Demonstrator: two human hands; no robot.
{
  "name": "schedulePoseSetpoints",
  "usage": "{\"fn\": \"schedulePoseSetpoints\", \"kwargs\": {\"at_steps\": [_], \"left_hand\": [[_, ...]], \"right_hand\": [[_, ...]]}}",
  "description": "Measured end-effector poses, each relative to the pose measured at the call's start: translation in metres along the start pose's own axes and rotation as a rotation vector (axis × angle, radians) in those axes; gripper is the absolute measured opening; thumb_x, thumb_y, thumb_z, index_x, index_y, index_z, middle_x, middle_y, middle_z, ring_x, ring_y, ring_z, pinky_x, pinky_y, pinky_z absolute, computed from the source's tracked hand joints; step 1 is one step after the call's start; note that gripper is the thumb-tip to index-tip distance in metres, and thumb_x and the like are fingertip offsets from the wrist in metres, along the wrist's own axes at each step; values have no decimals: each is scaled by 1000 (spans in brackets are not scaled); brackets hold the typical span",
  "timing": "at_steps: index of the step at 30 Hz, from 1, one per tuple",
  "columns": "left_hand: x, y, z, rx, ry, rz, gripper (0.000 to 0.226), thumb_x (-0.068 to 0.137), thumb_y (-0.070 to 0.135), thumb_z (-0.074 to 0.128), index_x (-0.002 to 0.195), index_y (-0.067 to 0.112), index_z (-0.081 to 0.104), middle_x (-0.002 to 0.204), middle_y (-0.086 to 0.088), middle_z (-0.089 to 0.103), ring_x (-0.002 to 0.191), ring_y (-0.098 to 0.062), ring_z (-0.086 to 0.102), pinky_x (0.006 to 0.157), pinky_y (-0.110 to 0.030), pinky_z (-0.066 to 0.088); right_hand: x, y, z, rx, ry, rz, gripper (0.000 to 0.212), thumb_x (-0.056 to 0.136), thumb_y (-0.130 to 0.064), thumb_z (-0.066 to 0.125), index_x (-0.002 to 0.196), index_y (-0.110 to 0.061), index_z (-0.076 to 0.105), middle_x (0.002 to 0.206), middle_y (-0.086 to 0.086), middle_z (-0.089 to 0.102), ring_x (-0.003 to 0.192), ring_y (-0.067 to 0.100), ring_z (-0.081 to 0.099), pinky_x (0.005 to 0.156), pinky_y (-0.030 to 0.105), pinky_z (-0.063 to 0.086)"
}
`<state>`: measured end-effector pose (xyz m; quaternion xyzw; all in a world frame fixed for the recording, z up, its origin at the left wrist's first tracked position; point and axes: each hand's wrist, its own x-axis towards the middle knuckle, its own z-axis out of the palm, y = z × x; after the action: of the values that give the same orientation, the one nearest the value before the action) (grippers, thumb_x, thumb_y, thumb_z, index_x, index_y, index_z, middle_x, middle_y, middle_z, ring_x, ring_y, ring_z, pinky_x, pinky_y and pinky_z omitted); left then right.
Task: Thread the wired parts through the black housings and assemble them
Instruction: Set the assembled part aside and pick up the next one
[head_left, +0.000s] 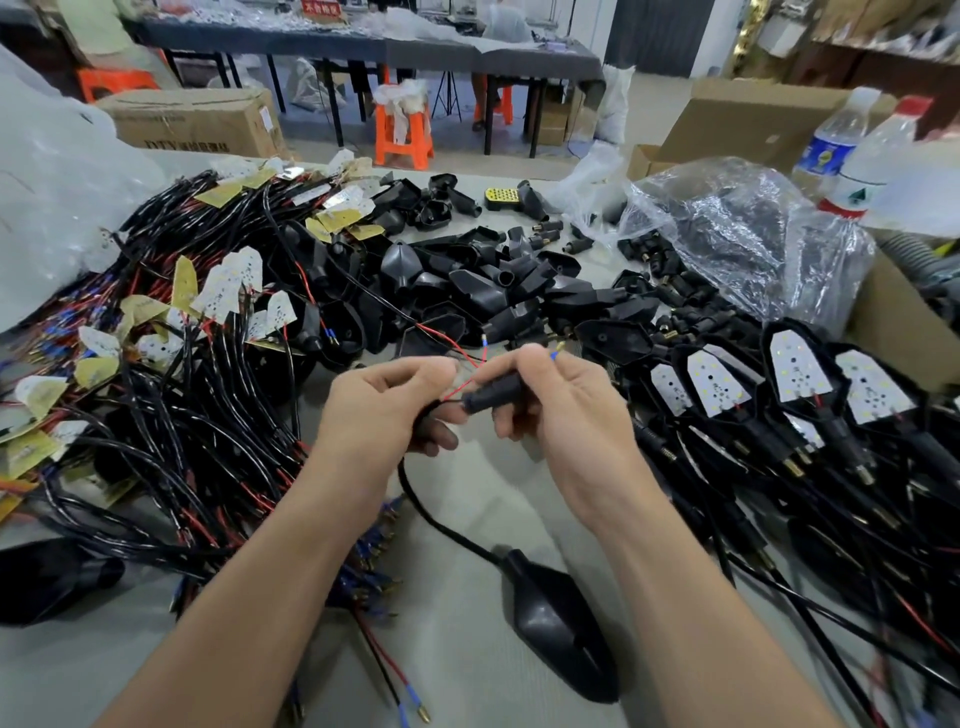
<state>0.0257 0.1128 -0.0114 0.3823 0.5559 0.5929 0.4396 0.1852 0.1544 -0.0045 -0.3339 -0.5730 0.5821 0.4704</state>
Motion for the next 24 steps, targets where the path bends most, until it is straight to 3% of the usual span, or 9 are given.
{"fn": "schedulePoseSetpoints", "kwargs": {"at_steps": [4, 7, 9, 12, 15, 18, 20, 24], "left_hand": [[3, 2, -10, -48, -196, -98, 18, 95, 15, 66, 102, 14, 83, 77, -5, 66, 57, -8, 53, 53, -17, 47], [4, 4, -11, -140, -118, -145, 27, 90, 8, 69, 115, 12, 77, 75, -3, 68, 58, -7, 60, 55, -17, 51], [4, 5, -10, -251, -20, -134, 35, 87, 2, 69, 119, 16, 71, 76, -2, 73, 62, -8, 66, 59, -18, 55], [6, 7, -15, -480, 23, -115, 27, 95, 1, 60, 112, 17, 73, 83, 0, 75, 72, -10, 71, 64, -18, 57], [4, 11, -16, -585, -47, -86, 21, 91, 22, 61, 95, 23, 82, 82, 5, 71, 76, -10, 69, 64, -18, 55], [1, 12, -13, -533, -126, -33, 26, 90, 34, 58, 93, 26, 84, 73, 7, 66, 68, -8, 63, 60, -18, 50], [-2, 14, -10, -377, -146, 29, 24, 88, 35, 61, 92, 28, 84, 68, 5, 66, 65, -8, 59, 63, -17, 50], [-8, 13, -2, -109, -97, 172, 10, 79, 23, 75, 81, 22, 84, 67, -3, 72, 69, -8, 67, 76, -14, 52]], "right_hand": [[-1, -2, -1, -150, -124, -71, 41, 104, -26, 45, 83, -12, 77, 70, 27, 63, 57, 15, 49, 55, 22, 39], [0, -2, -2, -220, -130, -85, 40, 104, -28, 45, 83, -15, 77, 58, 6, 61, 53, 10, 48, 52, 16, 37], [0, 0, -2, -245, -112, -76, 40, 103, -29, 45, 81, -15, 76, 60, 2, 64, 52, 11, 48, 50, 18, 37], [1, 5, -3, -259, -33, -32, 42, 102, -32, 45, 78, -16, 76, 60, 6, 63, 49, 12, 44, 49, 20, 35], [2, 8, -6, -317, 84, 12, 41, 99, -40, 45, 82, -21, 77, 54, 3, 60, 47, 11, 44, 54, 28, 35], [4, 8, -6, -158, 134, 53, 38, 102, -34, 51, 78, -19, 77, 53, 7, 62, 41, 13, 45, 44, 23, 35], [4, 6, -4, -44, 117, 64, 34, 104, -22, 55, 78, -18, 76, 61, 11, 68, 43, 16, 53, 42, 22, 39], [4, 6, 1, 102, 127, 45, 22, 104, -5, 54, 100, -11, 74, 82, 15, 76, 66, 20, 71, 62, 25, 57]]}}
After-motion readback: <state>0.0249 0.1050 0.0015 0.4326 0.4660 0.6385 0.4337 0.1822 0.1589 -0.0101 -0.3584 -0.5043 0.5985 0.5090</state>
